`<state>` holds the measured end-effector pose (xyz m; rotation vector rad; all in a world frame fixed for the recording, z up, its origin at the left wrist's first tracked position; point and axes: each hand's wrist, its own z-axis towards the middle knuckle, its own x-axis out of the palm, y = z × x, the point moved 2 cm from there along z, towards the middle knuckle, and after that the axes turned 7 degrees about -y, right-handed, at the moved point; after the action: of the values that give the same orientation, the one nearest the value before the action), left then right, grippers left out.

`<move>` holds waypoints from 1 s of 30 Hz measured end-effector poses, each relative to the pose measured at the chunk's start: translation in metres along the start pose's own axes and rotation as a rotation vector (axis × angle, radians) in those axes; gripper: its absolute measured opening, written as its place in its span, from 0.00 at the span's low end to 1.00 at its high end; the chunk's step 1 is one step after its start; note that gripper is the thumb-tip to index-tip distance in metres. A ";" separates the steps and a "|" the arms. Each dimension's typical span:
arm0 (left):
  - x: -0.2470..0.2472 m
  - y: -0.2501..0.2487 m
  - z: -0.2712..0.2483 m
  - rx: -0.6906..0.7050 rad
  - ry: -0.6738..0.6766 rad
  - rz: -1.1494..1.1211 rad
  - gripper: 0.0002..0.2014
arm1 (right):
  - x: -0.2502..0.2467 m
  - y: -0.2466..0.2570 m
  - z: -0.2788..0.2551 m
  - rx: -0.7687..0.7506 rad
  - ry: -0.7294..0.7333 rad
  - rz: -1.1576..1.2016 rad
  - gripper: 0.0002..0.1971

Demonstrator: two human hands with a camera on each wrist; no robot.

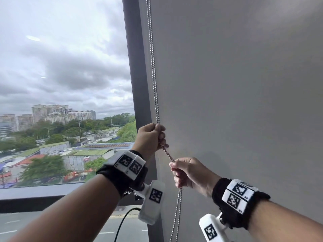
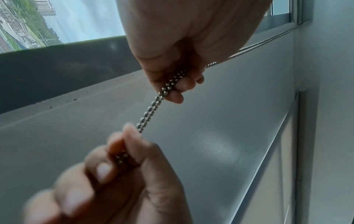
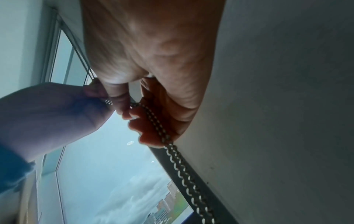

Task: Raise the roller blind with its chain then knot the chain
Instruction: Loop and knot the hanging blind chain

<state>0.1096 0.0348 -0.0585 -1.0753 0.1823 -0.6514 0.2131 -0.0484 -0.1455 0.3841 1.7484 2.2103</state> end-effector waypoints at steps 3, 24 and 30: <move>-0.003 -0.007 -0.008 -0.020 0.060 -0.016 0.14 | -0.010 0.018 -0.005 0.009 -0.064 0.013 0.13; 0.020 -0.042 -0.011 0.241 0.131 0.481 0.10 | 0.018 0.169 -0.003 -0.377 -0.227 -0.678 0.09; 0.013 -0.055 -0.008 0.283 -0.057 0.400 0.10 | 0.007 0.172 0.005 -0.539 -0.337 -0.858 0.08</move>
<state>0.0944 0.0045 -0.0131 -0.7538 0.2400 -0.2745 0.1976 -0.0784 0.0229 -0.1127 0.8365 1.7242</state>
